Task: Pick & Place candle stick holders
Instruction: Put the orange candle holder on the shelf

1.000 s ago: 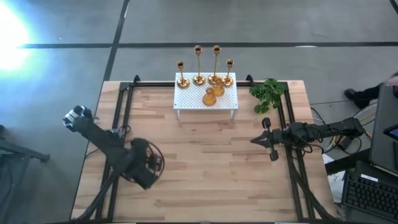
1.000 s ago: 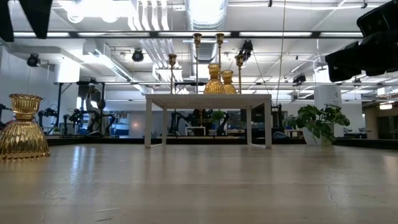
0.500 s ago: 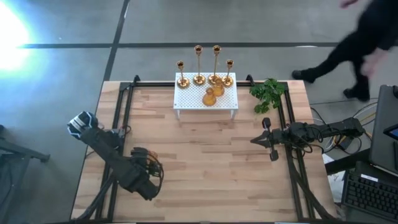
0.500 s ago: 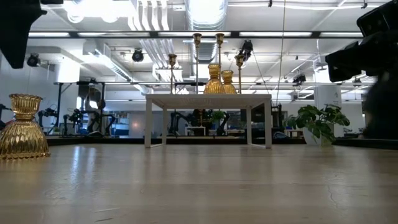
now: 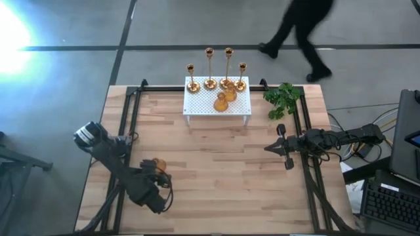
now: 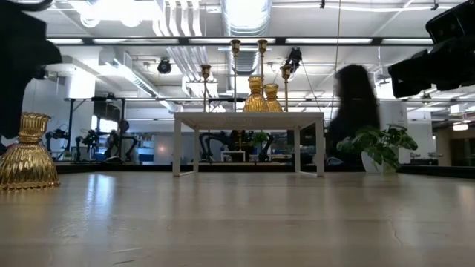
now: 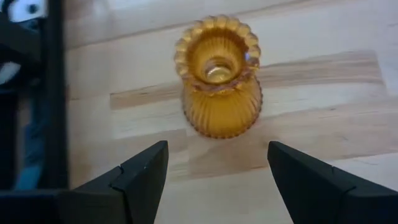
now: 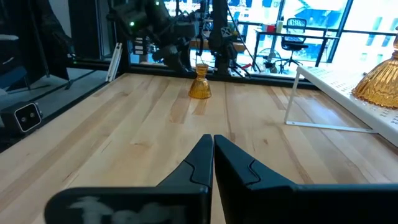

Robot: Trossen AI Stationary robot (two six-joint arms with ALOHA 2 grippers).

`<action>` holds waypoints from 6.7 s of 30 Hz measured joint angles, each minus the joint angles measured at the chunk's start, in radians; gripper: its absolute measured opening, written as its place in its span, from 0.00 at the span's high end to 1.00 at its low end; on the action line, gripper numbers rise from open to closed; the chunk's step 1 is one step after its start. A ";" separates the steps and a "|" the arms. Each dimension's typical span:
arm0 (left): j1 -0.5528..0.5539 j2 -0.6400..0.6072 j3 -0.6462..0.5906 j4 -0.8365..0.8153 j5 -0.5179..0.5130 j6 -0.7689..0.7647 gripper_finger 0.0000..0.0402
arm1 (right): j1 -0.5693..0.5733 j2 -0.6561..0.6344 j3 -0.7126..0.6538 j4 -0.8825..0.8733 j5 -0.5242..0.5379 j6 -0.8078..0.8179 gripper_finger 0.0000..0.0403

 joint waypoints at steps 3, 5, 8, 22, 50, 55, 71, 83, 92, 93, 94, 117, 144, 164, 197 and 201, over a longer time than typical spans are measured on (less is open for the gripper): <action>-0.002 0.008 -0.041 0.059 -0.053 0.006 0.30 | 0.000 0.000 0.000 0.000 0.000 0.000 0.98; -0.002 0.015 -0.065 0.075 -0.098 0.010 0.30 | 0.000 0.000 0.000 0.000 0.000 0.000 0.98; -0.002 0.025 -0.097 0.080 -0.164 0.020 0.30 | 0.000 0.000 0.000 0.000 0.000 0.000 0.98; -0.003 0.047 -0.271 0.241 -0.282 0.029 0.31 | 0.000 0.000 0.000 0.000 0.000 0.000 0.98; -0.002 0.047 -0.488 0.404 -0.693 0.112 0.43 | 0.000 0.000 0.000 0.000 0.000 0.000 0.98; -0.002 0.047 -0.499 0.431 -0.735 0.112 0.42 | 0.000 0.000 0.000 0.000 0.000 0.000 0.98; -0.002 0.047 -0.503 0.458 -0.796 0.110 0.16 | 0.000 0.000 0.000 0.000 0.000 0.000 0.98; 0.033 0.046 -0.579 0.536 -0.878 0.112 0.17 | 0.000 0.000 0.000 0.000 0.000 0.000 0.98; 0.049 0.046 -0.623 0.624 -0.900 0.137 0.38 | 0.000 0.000 0.000 0.000 0.000 0.000 0.98; 0.049 0.046 -0.624 0.625 -0.915 0.137 0.43 | 0.000 0.000 0.000 0.000 0.000 0.000 0.98; 0.049 0.046 -0.624 0.625 -0.929 0.137 0.47 | 0.000 0.000 0.000 0.000 0.000 0.000 0.98; 0.077 -0.074 -0.559 0.593 -0.957 0.216 0.68 | 0.000 0.000 0.000 0.000 0.000 0.000 0.98; 0.662 -0.500 -0.365 1.265 -0.596 1.928 0.68 | 0.000 0.000 0.000 0.000 0.000 0.000 0.98; 1.013 -0.360 -0.363 1.707 -0.154 2.241 0.68 | 0.000 0.000 0.000 0.000 0.000 0.000 0.98; 1.235 -0.098 -0.263 1.960 0.082 2.277 0.68 | 0.000 0.000 0.000 0.000 0.000 0.000 0.98; 1.247 -0.095 -0.265 1.965 0.111 2.281 0.68 | 0.000 0.000 0.000 0.000 0.000 0.000 0.98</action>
